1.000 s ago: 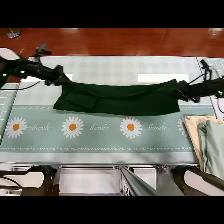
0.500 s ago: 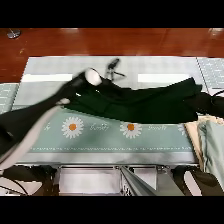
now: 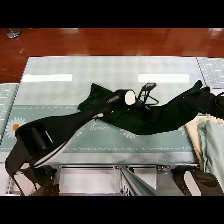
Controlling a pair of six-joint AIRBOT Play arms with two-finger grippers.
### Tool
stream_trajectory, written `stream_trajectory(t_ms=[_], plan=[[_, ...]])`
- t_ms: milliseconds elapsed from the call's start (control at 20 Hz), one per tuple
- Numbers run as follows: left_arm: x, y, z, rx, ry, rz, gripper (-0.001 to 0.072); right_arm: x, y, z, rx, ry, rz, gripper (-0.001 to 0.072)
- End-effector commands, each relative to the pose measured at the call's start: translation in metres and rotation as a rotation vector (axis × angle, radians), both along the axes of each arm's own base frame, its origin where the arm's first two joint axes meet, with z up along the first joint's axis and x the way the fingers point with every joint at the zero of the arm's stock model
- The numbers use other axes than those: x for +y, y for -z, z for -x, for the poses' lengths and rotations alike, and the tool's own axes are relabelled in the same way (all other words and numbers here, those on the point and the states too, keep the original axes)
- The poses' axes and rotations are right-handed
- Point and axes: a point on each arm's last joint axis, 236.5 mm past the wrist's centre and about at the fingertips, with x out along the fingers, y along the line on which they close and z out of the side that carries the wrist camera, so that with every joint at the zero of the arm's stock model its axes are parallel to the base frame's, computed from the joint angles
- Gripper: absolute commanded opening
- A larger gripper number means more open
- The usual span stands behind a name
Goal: Fold the shirts.
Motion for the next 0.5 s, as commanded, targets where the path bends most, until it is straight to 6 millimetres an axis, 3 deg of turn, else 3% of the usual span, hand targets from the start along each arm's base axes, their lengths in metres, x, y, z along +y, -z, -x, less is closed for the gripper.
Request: stream_trajectory(t_ms=[0, 100, 150, 250, 350, 450], plan=[[0.027, -0.027, -0.037, 0.015, -0.006, 0.009, 0.0031, 0.004, -0.005, 0.000, -0.014, -0.009, -0.019, 0.0020], [0.080, -0.058, -0.100, -0.054, -0.113, 0.019, 0.0031, 0.013, -0.008, -0.004, -0.021, -0.042, -0.053, 0.0020], [0.122, -0.072, -0.134, -0.088, -0.188, -0.010, 0.0031, 0.023, -0.009, -0.007, -0.020, -0.081, -0.089, 0.0019], [0.216, -0.107, -0.178, -0.139, -0.318, -0.065, 0.0031, 0.051, -0.010, -0.020, -0.021, -0.151, -0.153, 0.0020], [0.308, -0.156, -0.204, -0.240, -0.469, -0.105, 0.0031, 0.089, -0.009, -0.042, -0.028, -0.229, -0.166, 0.0020], [0.381, -0.217, -0.206, -0.372, -0.627, -0.080, 0.0032, 0.144, -0.006, -0.065, -0.017, -0.333, -0.170, 0.0020]])
